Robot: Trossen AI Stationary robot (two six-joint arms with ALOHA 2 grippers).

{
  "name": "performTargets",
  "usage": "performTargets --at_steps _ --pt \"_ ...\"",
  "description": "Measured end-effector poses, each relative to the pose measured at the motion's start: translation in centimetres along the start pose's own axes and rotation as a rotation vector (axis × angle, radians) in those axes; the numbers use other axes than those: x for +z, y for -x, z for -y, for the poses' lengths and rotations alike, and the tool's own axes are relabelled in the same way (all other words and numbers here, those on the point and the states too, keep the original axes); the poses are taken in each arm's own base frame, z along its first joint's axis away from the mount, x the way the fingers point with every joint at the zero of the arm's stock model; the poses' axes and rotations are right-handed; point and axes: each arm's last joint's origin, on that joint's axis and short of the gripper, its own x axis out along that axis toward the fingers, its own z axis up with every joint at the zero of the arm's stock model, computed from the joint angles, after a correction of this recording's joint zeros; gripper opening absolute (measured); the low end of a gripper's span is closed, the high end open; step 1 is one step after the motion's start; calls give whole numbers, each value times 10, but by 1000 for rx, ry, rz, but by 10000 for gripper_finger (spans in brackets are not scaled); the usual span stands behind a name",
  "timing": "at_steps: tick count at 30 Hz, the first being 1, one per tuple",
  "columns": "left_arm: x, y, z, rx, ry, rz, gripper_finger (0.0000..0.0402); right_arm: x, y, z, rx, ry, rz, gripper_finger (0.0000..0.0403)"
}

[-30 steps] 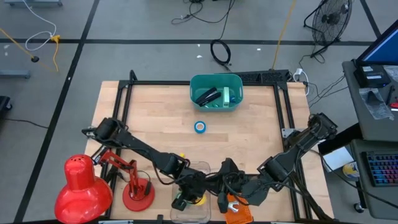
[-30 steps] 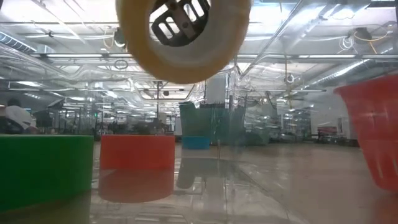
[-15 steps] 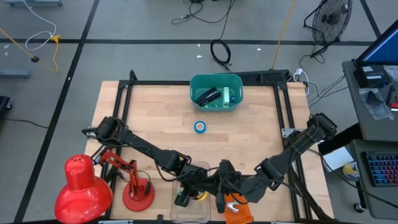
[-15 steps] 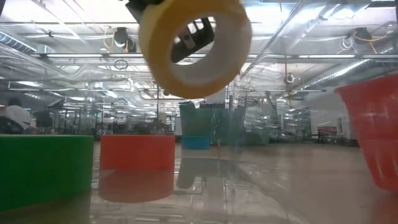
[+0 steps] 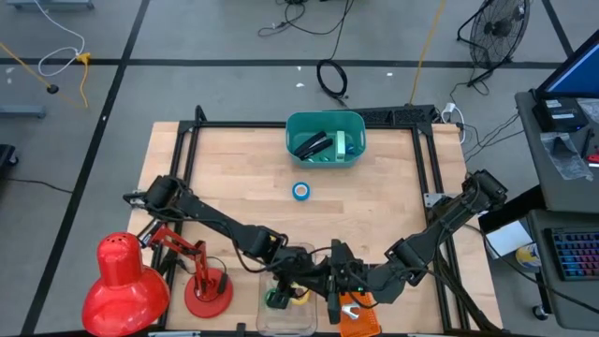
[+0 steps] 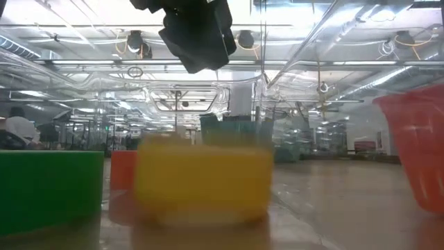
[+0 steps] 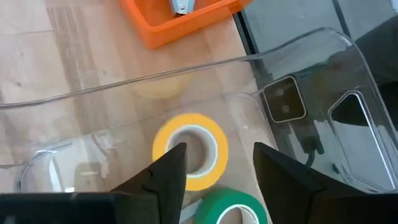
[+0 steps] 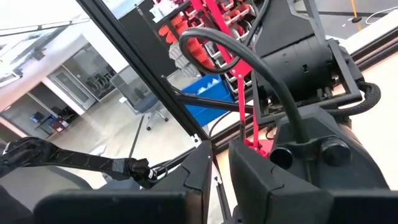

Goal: Pick and place Stapler, Stapler remover, tape
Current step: Put the yellow small stapler into the green bin

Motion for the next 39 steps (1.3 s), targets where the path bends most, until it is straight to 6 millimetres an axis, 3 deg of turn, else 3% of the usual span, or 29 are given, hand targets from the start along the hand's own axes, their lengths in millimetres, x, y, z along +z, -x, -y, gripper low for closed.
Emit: performTargets --at_steps 7,15,22,29,35,39 --pt "2 12 -10 -2 68 -14 194 1 2 -4 38 -4 2 48" --pt "10 70 -15 23 107 57 195 13 12 -24 176 51 136 48" --pt "0 115 -25 272 164 32 194 17 19 -28 189 86 157 47" --pt "-12 124 -65 513 420 -22 168 8 16 -18 93 89 73 47" --pt "-31 120 -112 486 716 -46 155 12 34 12 -217 38 -12 47" --pt "-54 111 -130 439 850 -95 155 25 51 31 -340 52 -72 47"
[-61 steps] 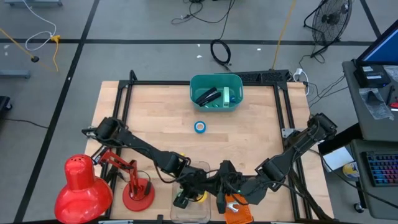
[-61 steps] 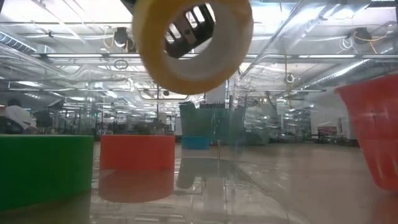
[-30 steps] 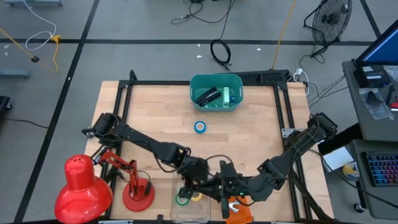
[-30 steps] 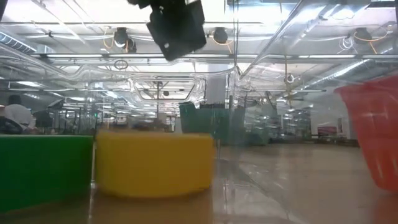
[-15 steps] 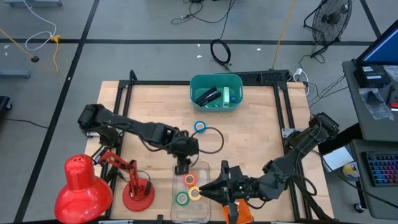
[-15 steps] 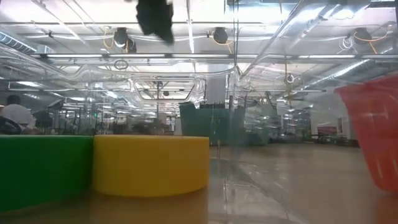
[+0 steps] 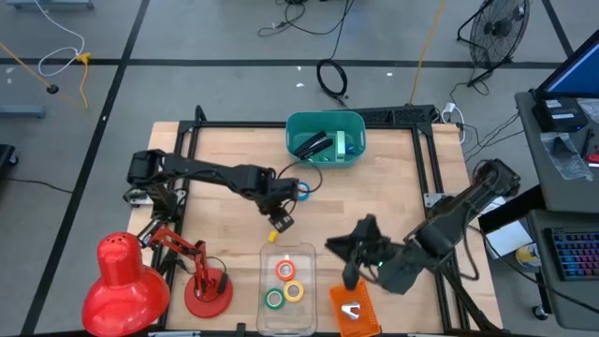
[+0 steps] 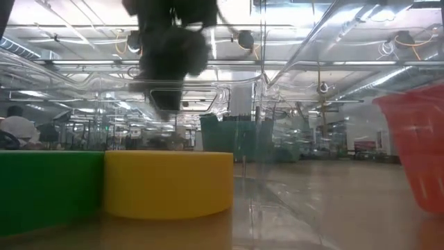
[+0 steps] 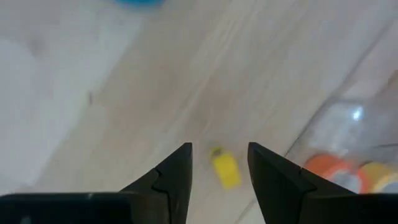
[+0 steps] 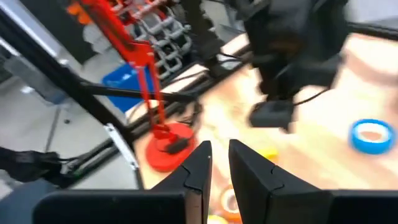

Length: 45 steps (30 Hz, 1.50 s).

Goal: Pick and place Stapler, Stapler remover, tape
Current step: Put the yellow small stapler into the green bin

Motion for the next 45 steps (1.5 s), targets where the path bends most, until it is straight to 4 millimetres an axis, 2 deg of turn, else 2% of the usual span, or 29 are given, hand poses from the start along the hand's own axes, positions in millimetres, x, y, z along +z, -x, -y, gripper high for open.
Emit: performTargets --at_steps 4,8,15,20,28,35,40,45 --pt "-17 -18 -9 4 26 -112 155 18 12 15 -35 33 1 47" --pt "-33 -25 -1 36 16 -145 166 30 16 22 -47 126 18 47" --pt "-47 -29 22 48 57 -69 240 41 11 30 -80 202 36 47" --pt "-49 -37 26 83 86 -45 275 43 3 37 -97 209 21 47" --pt "-44 -54 25 71 81 -85 255 47 -1 40 -82 221 -3 47" --pt "-35 -57 14 76 107 -88 231 48 -1 39 -77 232 0 47" --pt "-27 -57 4 55 187 -127 230 48 -1 38 -69 235 8 47" --pt "-25 -56 3 24 199 -153 230 48 -1 38 -71 236 8 47"
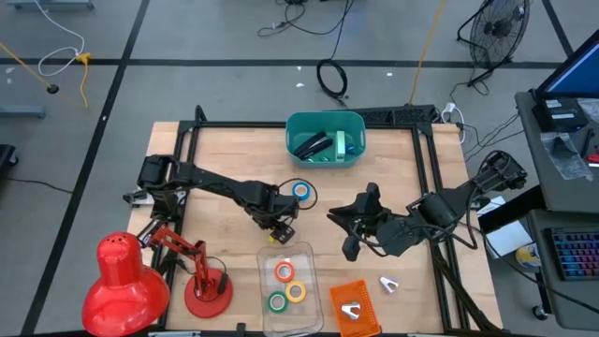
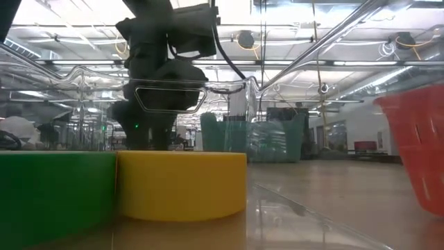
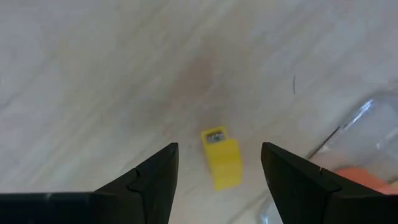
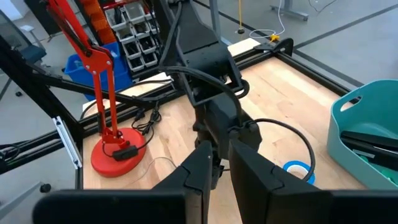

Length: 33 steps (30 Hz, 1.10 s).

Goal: Pick and place Stapler, Stapler remover, tape
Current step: Put the yellow small stapler into the green bin

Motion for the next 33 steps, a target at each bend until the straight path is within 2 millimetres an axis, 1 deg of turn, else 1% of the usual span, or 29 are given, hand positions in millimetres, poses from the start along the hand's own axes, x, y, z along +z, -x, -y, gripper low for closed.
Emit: performTargets --at_steps 14,23,28,30,33 --pt "-3 0 1 -12 -6 -19 230 0 0 0 1 23 4 47" --pt "-9 -11 -10 0 10 -65 230 0 0 0 0 23 4 47" --pt "-8 -12 -11 -11 1 -57 229 0 0 0 1 23 5 47" --pt "-7 -12 -9 -23 -3 -46 223 1 0 -1 4 18 8 47" --pt "-6 -13 -8 -31 -6 -28 197 1 0 -1 4 18 9 47"
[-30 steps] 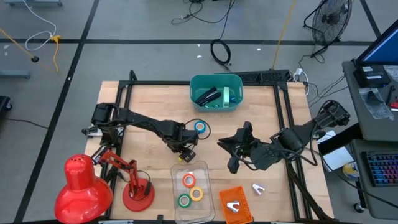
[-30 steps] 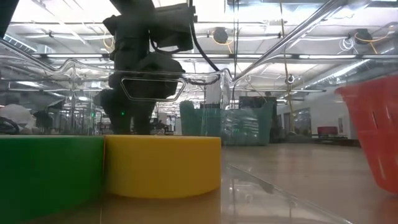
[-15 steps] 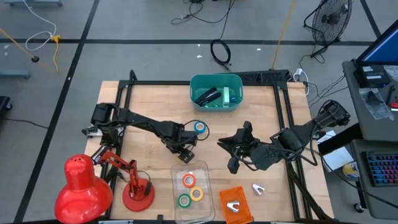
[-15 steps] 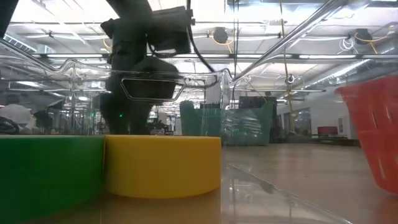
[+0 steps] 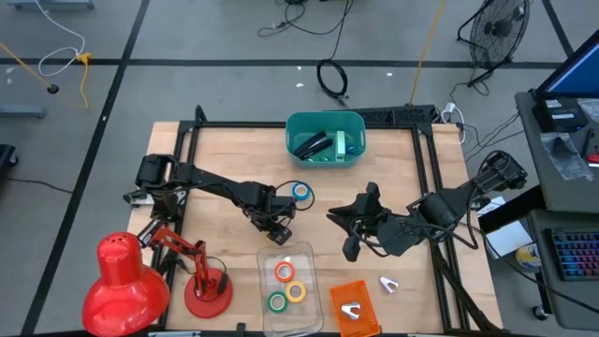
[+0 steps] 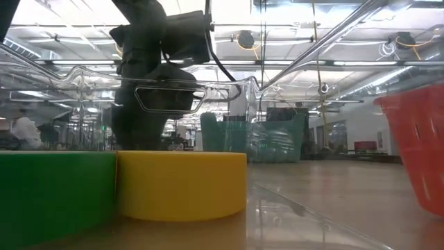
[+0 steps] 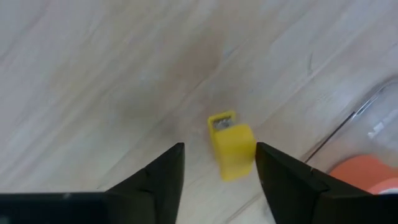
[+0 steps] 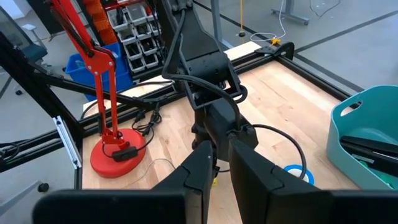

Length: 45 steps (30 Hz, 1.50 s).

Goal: Pick and place Stapler, Stapler remover, tape
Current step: Put the yellow small stapler into the green bin

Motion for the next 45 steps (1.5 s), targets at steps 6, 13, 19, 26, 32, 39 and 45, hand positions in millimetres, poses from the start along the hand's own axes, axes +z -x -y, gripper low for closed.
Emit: performTargets --at_steps 6,13,19,26,32,39,45 --pt "3 0 -1 -4 -19 12 133 0 0 0 0 0 0 47" --pt "5 0 -3 -3 -22 14 93 0 0 0 0 0 0 47" --pt "8 1 -6 0 -30 13 81 0 0 0 0 -3 0 47" --pt "19 7 -9 -52 -65 -11 79 0 0 0 0 -3 0 47" --pt "36 31 -5 -103 -84 58 78 0 0 0 0 -1 0 47" --pt "64 77 8 -165 -118 205 77 0 0 0 0 0 0 47" --pt "95 133 13 -209 -109 420 77 0 0 0 0 0 -1 47"
